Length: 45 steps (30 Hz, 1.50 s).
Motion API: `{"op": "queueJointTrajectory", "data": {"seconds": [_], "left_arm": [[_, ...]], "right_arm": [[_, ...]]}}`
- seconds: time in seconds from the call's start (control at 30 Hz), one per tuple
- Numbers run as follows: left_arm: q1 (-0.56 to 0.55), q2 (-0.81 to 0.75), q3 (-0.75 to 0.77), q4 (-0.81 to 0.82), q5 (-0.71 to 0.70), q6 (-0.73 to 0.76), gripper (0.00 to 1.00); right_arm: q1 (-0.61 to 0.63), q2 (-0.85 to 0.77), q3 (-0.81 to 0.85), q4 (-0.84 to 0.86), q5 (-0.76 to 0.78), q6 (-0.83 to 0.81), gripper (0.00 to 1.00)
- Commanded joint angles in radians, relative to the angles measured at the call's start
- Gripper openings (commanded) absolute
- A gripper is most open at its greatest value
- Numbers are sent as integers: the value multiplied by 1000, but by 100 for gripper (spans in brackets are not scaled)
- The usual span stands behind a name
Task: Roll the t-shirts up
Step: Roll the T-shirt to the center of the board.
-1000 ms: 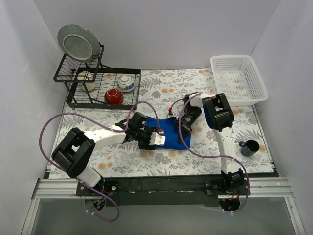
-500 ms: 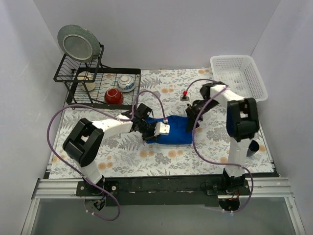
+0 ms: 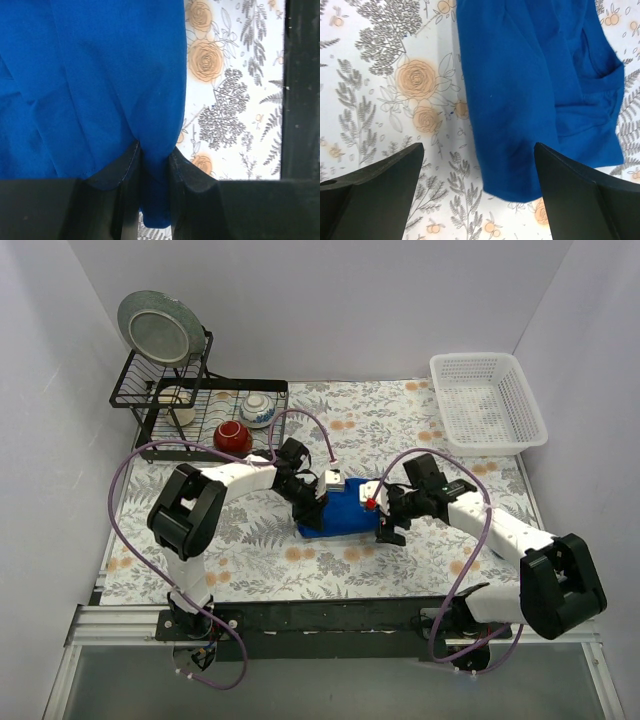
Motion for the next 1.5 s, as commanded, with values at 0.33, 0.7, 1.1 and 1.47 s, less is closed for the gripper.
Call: {"op": "queueJointTrajectory", "data": {"seconds": [0.33,0.7,1.1,1.47], "left_arm": [[58,37,51,-127,89,-4,9],[135,35,109,-236,108,-74,6],[168,107,246,-597,194,-86,1],[245,238,310,-649,99,-14,2]], "right_arm": [[65,133,-108,351,120,-151,98],[57,300,183,-98,65,-197,1],[-24,480,434,-769,-99,-261,1],[-25,811,753,-833,-91,-226,1]]}}
